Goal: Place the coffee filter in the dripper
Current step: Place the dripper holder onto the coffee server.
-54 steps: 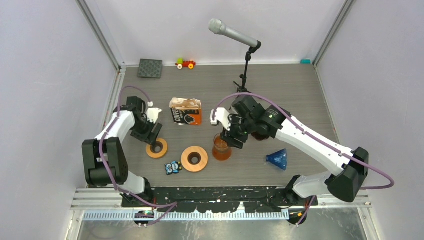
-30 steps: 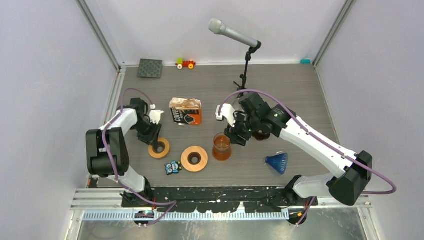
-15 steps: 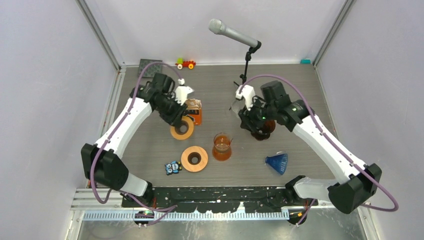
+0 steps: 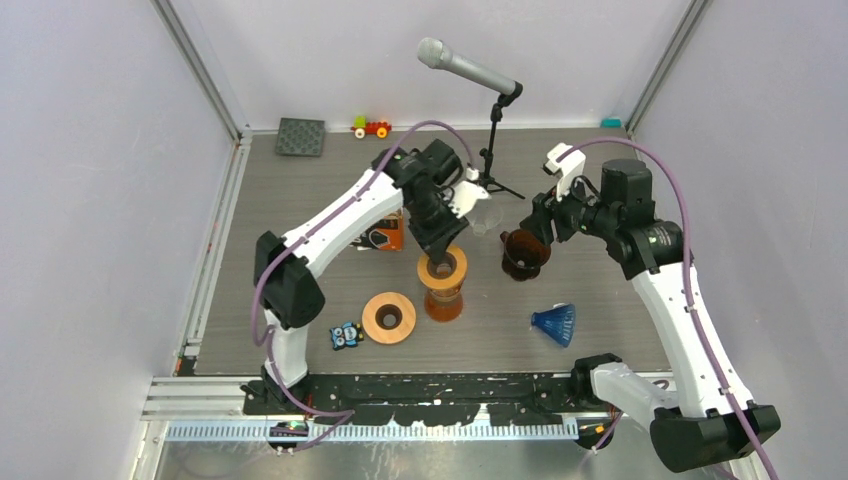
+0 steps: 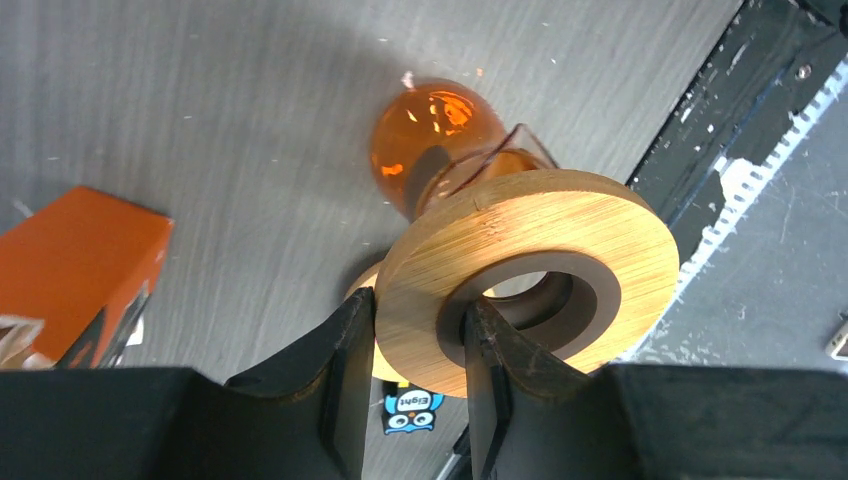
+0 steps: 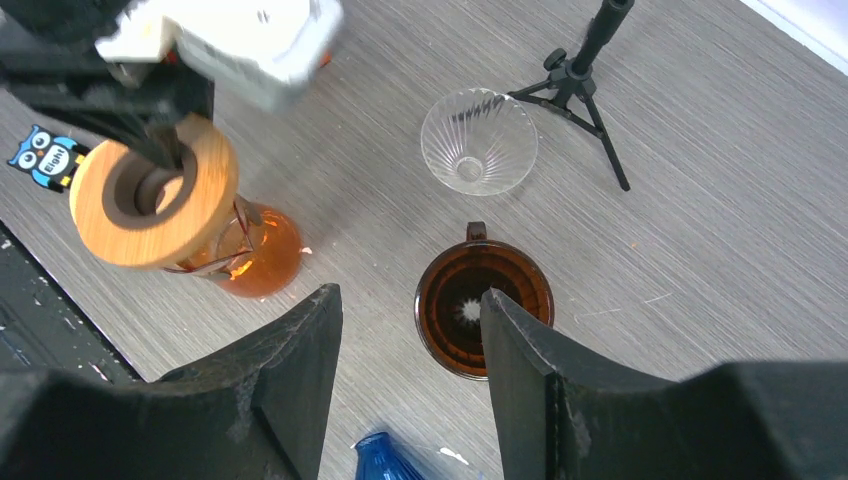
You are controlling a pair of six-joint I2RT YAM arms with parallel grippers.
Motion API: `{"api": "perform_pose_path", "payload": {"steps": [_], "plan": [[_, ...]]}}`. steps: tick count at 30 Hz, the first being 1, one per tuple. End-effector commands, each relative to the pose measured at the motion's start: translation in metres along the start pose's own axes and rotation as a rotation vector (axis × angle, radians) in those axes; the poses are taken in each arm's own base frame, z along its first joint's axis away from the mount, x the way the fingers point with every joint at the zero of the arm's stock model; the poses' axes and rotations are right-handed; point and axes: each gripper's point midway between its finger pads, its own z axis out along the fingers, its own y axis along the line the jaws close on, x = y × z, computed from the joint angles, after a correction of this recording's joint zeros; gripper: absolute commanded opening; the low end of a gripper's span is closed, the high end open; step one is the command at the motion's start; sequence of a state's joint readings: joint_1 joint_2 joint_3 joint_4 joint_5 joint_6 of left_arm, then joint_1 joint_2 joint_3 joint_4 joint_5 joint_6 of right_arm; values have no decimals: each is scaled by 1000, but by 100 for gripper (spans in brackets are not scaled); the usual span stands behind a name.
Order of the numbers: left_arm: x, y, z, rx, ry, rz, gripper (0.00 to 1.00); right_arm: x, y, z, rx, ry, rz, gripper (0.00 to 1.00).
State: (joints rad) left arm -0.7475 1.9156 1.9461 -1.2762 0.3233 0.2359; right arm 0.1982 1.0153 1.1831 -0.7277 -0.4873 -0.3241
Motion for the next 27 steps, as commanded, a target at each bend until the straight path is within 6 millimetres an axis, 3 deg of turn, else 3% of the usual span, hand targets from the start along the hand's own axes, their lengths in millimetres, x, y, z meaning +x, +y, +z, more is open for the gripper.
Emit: {"api": "perform_pose_path", "payload": {"steps": [1,19,27], "plan": [[4,-23,1,43,67,-4,17,-11,3,-4,-26,-62,7,58],[-1,-18,22,-93,93,46,21,-3,9,3,-83,-38,34,58],[3,-16,35,-90,131,45,30,-2,9,3,-89,-34,32,59]]}}
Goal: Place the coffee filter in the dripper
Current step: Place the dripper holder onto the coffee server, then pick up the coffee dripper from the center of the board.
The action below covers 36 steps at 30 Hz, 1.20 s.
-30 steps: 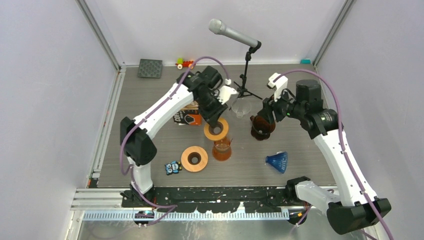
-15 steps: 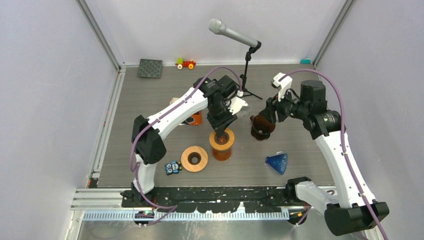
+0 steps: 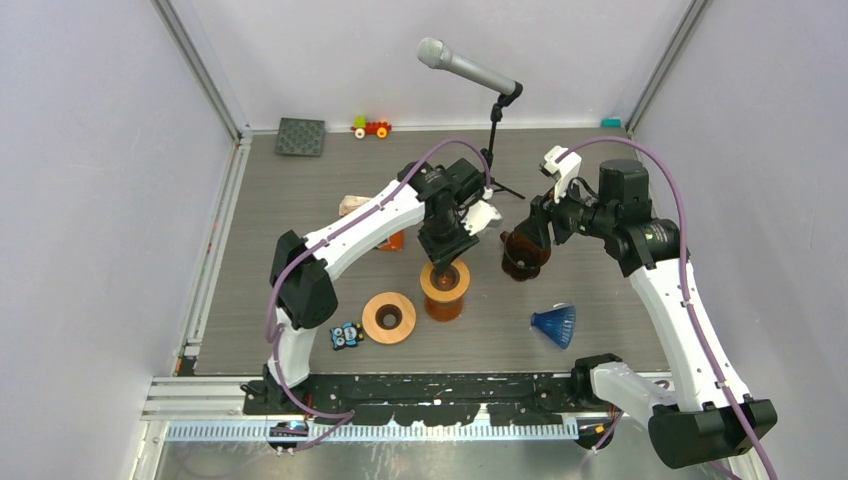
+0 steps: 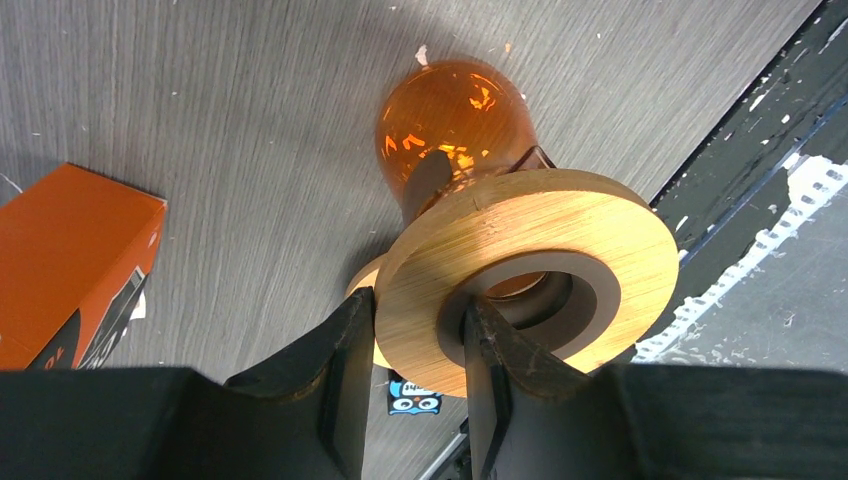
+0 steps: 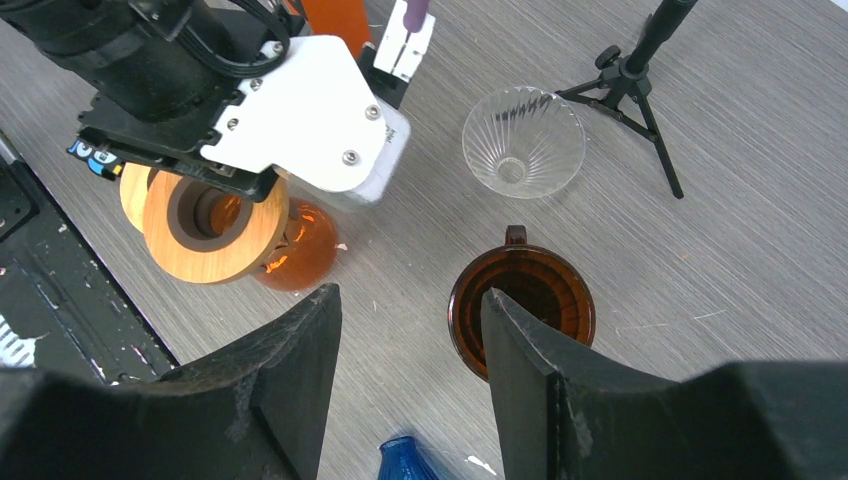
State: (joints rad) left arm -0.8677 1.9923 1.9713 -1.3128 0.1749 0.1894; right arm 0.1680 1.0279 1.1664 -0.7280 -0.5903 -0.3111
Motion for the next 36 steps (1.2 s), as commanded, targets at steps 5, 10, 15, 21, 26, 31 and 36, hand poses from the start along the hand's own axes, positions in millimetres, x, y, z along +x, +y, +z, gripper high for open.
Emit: {"api": "perform_pose_path", "payload": {"steps": [5,10,15,21,26,31,36], "plan": [[-10,-1,2,-6,-26,7,45,-6,0,0,-9,-24,-13,59],[-19,4,-14,-51,-96,14,62,-5,0,0,-7,-23,-15,59],[-19,11,-38,-123,-149,38,67,-5,0,0,-5,-22,-17,59],[-7,34,-68,-243,-229,44,72,-5,-1,-1,0,-24,-20,59],[14,73,-94,-284,-303,-70,71,-6,1,-2,-4,-28,-24,59],[39,112,-118,-340,-399,-193,69,-5,1,0,-10,-25,-20,59],[53,132,-136,-363,-501,-281,68,-3,2,-1,-12,-20,-20,59]]}}
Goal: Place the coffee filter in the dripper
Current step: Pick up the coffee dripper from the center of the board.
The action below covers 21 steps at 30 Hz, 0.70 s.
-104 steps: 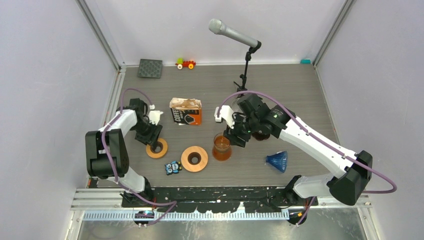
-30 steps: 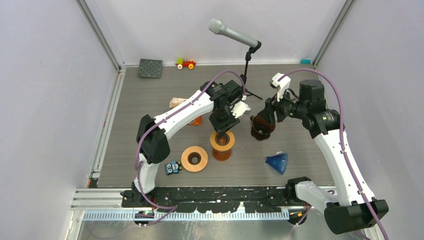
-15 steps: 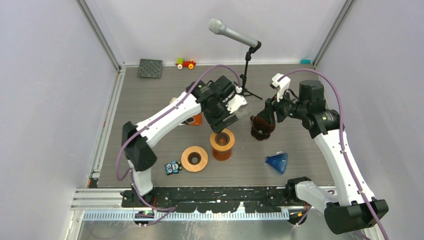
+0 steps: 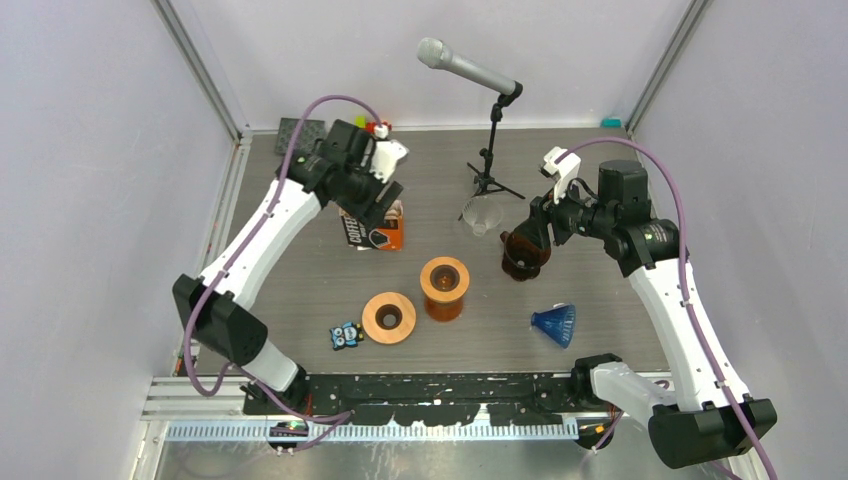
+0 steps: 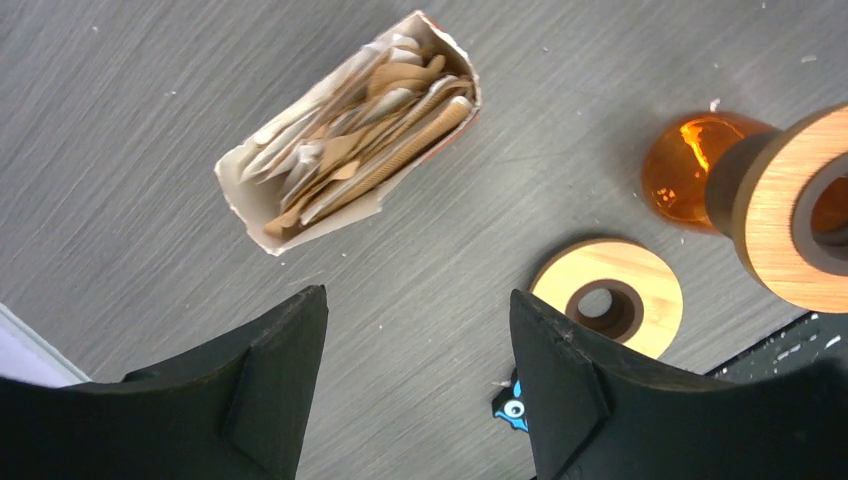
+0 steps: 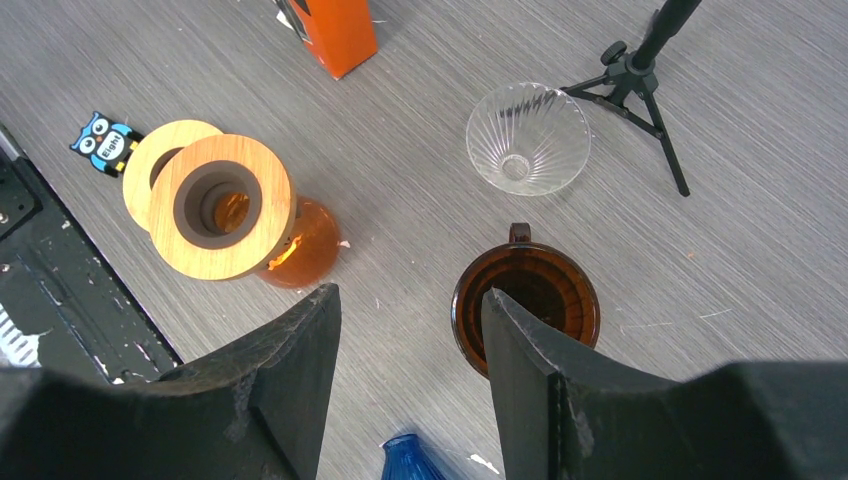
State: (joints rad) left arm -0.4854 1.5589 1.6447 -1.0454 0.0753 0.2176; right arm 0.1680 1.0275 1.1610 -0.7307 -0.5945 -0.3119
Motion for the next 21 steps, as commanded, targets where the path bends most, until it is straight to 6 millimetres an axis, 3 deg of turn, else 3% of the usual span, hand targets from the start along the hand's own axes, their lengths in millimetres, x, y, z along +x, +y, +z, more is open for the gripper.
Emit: {"api": "perform_pose_path", "payload": {"steps": [1,4,6,10,12,17,21], "plan": [[-21,14,-21,-2,-177,-56,68,-4,0,-1,-4,-17,-22,59],[-15,25,-26,-12,-205,-113,68,16,-1,0,-7,61,-5,59],[-10,31,-30,-20,-222,-137,68,44,1,-3,-17,164,-26,59],[-3,35,-35,-23,-249,-152,69,107,10,-28,-56,417,-87,58],[-2,32,-34,-10,-259,-149,69,128,11,-41,-53,503,-116,59],[-1,25,-30,35,-263,-144,69,156,13,-56,-52,598,-156,58],[4,22,-28,42,-254,-129,69,160,11,-52,-40,606,-136,58]]}}
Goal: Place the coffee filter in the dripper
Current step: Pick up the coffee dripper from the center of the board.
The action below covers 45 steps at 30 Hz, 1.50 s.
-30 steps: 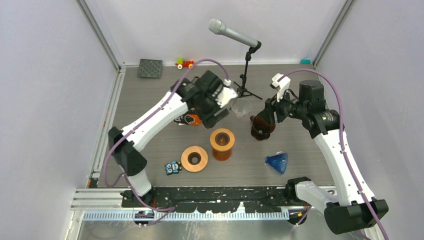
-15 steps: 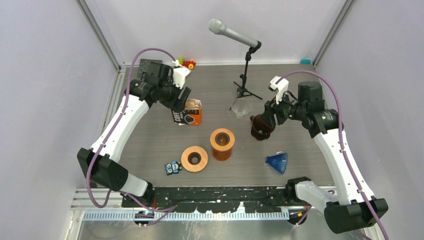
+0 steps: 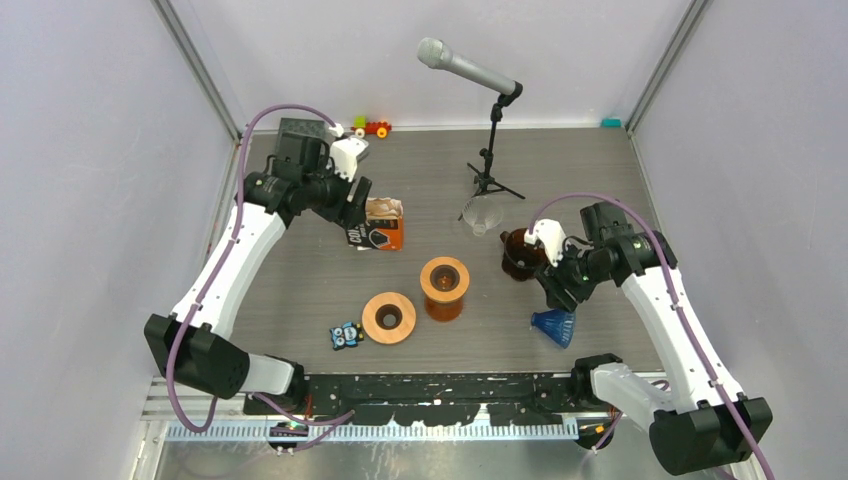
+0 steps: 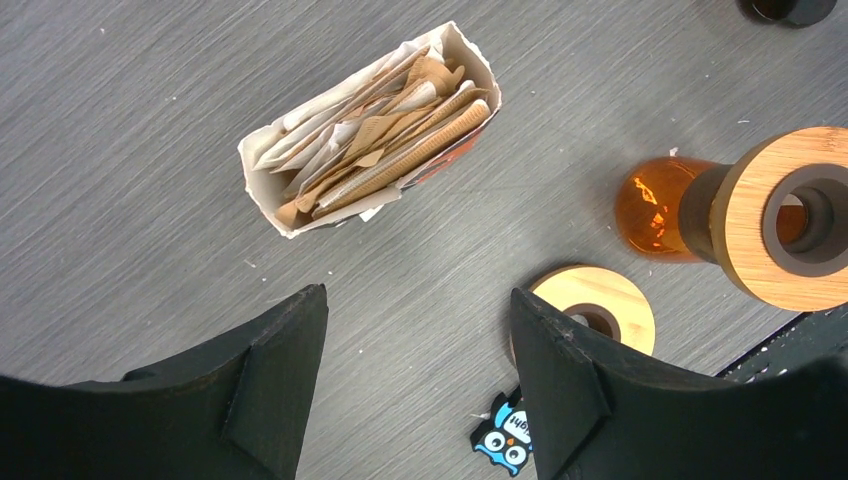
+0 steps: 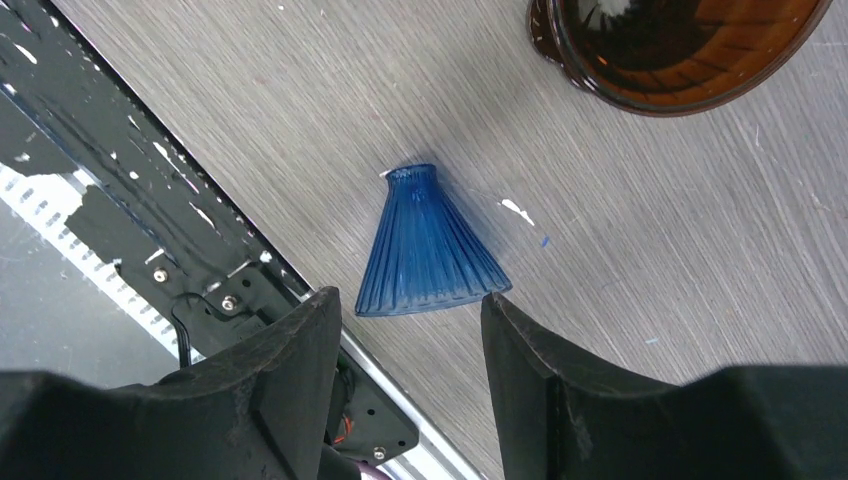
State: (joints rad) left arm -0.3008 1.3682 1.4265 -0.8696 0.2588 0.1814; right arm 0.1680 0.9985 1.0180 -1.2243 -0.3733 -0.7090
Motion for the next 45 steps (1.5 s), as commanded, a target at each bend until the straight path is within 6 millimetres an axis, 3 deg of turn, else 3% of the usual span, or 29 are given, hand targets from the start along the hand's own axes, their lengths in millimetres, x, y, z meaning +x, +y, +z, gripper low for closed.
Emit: {"api": "perform_pose_path", "payload": {"steps": [1,5,9,16,21,28,32,36,42,45], "plan": [[-13,-6,-5,26,-76,27,69,4,-8,1,46,10,-10,58],[-14,-8,-5,34,-97,42,69,-28,-24,10,72,-107,19,58],[-17,-9,-6,45,-99,37,69,-82,-44,9,71,-210,27,58],[-13,-10,-5,43,-95,26,69,-158,-100,34,252,-231,136,53],[-13,-11,-8,40,-105,24,68,-179,-123,55,298,-263,285,51],[-19,-13,-12,45,-139,22,68,-188,-134,66,318,-367,443,50],[-17,-15,-12,52,-144,24,68,-184,-138,63,323,-390,473,50],[-14,-15,-14,48,-153,47,68,-166,-122,27,241,-402,375,51],[-11,-19,-11,71,-162,72,68,-68,-33,-17,7,-99,-1,53],[-10,-19,-9,76,-162,88,68,-31,-22,-30,72,-34,-120,53]]}}
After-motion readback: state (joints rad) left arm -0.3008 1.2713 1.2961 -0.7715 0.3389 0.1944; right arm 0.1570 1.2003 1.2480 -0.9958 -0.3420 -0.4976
